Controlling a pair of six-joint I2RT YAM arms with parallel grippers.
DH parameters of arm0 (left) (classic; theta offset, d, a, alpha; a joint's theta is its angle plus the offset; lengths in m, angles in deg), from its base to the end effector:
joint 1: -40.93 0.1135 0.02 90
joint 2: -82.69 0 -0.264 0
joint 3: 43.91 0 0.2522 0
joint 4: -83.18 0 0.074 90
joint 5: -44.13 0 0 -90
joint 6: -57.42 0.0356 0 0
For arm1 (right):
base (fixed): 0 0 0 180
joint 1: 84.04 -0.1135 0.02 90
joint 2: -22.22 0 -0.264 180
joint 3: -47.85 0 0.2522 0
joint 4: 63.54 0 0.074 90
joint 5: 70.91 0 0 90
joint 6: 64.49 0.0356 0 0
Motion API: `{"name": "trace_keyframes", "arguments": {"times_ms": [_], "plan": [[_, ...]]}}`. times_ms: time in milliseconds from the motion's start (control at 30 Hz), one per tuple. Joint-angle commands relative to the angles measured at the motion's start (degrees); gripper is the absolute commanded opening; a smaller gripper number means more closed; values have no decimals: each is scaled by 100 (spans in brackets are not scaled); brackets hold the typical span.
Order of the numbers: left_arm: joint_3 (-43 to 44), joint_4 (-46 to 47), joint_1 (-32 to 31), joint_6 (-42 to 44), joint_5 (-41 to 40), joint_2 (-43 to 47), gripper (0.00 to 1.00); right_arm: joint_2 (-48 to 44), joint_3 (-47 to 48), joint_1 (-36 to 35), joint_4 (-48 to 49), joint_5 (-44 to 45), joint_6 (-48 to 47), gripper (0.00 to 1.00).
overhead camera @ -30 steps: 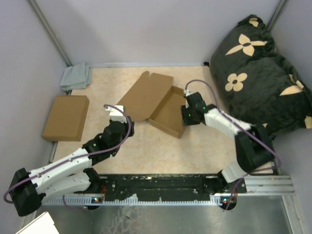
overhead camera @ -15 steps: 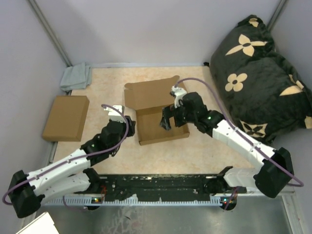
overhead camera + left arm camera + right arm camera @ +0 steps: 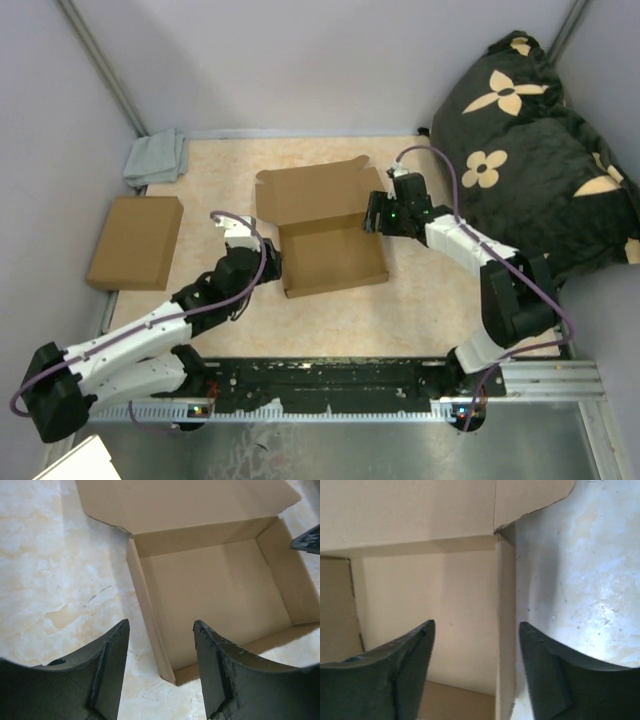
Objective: Fold the paper box
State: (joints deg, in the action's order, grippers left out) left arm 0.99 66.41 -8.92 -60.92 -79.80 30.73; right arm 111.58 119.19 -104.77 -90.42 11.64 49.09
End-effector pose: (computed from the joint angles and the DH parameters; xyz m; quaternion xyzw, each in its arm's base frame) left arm 0.1456 -0.1418 0.2486 -0.0069 0.8170 -0.1395 0.5594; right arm 0.3110 0.1226 0.2223 -0.0020 0.9219 0.1999 0.3318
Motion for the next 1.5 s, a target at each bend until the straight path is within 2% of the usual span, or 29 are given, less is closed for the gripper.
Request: {"name": "trace_keyframes", "arguments": {"times_ms": [0,33,133,167,200,233,267,333,400,567,733,833,867,933,1067,1267,1467], "plan": [[343,307,745,-316,964,-468,62,-368,244,-25,511,430,-120,30],[420,416,1197,-382,1500,-602,62,-542,105,-19,786,370,-73,1],[544,788,2319,-535,2485,-995,61,-1136,-864,199,2449,-500,396,0],[613,867,2569,-575,2604,-1144,61,-1194,-1144,416,3010,-880,687,1],[697,896,2820,-633,2712,-1294,61,-1137,-1258,598,3432,-1270,949,12],[766,952,3013,-677,2810,-1456,61,-951,-1258,795,3623,-1761,1192,32],[840,1030,3158,-730,2897,-1639,61,-735,-1187,938,3743,-2163,1389,43],[1013,1257,3375,-784,3102,-2064,61,-336,-992,1068,3769,-2874,1592,44],[1330,1320,3447,-758,3311,-2595,60,-84,-839,1072,3546,-3038,1582,45],[2045,1259,3551,-635,3502,-3733,58,-297,-1090,1078,3321,-2758,1404,47],[2355,1551,3609,-506,3580,-4353,56,-838,-1221,1071,2599,-2277,886,48],[2677,1422,3613,-379,3777,-4714,54,-1124,-1255,1068,2214,-2058,692,49],[2786,1360,3613,-343,3888,-4794,50,-1198,-1270,1077,2136,-1983,647,49],[2912,1311,3613,-257,4048,-4887,34,-1307,-1284,1072,1975,-1891,578,50],[2905,1388,3613,-103,4196,-4795,1,-1458,-1328,1073,1779,-1814,463,51],[2530,1635,3569,578,4450,-4225,0,-1499,-1044,1073,1199,-1503,213,54],[1057,3338,3421,971,4605,-3132,0,-1467,-441,1072,357,-1010,-143,59]]}}
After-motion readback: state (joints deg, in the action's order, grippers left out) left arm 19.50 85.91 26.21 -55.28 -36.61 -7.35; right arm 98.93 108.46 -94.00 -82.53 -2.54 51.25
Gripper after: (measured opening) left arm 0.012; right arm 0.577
